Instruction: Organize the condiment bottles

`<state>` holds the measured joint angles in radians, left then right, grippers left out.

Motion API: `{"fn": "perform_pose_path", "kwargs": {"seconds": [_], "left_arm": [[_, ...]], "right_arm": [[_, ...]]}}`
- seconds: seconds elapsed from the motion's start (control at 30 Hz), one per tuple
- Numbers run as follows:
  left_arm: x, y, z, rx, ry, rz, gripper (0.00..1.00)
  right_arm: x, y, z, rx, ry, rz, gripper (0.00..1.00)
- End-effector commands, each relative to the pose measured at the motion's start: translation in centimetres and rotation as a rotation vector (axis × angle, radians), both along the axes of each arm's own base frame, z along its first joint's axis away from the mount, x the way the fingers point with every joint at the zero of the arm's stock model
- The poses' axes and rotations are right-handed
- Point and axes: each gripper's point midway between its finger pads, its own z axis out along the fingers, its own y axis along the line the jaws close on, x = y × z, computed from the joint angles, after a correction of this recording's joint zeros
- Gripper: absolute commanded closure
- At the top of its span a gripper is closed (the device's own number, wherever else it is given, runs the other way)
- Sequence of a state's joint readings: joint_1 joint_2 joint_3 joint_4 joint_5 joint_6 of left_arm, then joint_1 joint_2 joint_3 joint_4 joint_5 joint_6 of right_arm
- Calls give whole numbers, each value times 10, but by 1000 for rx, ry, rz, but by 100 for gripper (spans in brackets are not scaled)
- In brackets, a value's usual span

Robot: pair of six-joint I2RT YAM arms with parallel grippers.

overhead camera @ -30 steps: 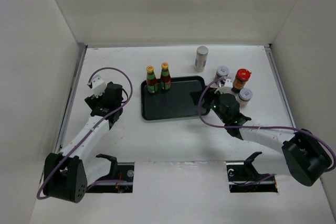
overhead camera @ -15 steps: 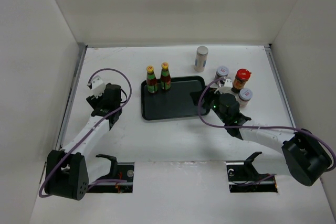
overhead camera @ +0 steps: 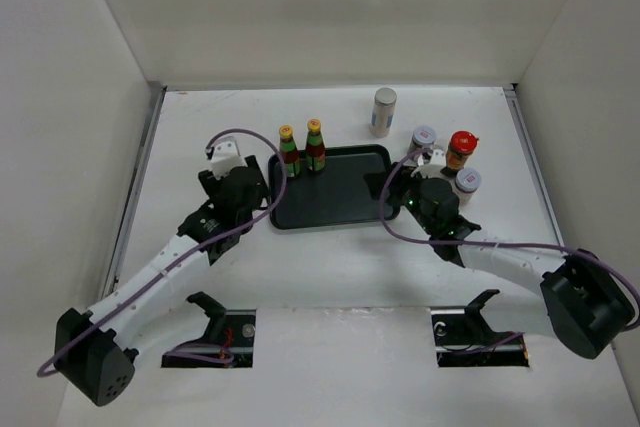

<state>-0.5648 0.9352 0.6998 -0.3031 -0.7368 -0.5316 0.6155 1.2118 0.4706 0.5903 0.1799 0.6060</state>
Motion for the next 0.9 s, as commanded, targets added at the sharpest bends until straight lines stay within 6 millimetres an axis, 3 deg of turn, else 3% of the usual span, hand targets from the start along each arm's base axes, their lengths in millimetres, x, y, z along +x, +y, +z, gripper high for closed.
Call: {"fn": "perform_pose_path", "kwargs": {"seconds": [0.0,0.23,0.37,0.5,0.67,0.87], "left_arm": [[17,-53,72,-128,-196,-85,67],[57,-176,88,-145,-243,-313,67],[90,-223,89,-140,-263,-385,68],[123,-249,71,-112,-250,-401,69],[148,-273,53,-84,-242,-416,69],[172,-273,43,-51,-246,-397,69]], "right_arm": [[6,-9,26,53,-65,-45,24],[14,-43,22,76,-43,-162,24],[15,-61,23,93,-48,-213,24],[15,-68,26,100,-58,-234,25],[15,-69,26,97,-62,-240,24],[16,-66,26,91,-62,-230,24]]}}
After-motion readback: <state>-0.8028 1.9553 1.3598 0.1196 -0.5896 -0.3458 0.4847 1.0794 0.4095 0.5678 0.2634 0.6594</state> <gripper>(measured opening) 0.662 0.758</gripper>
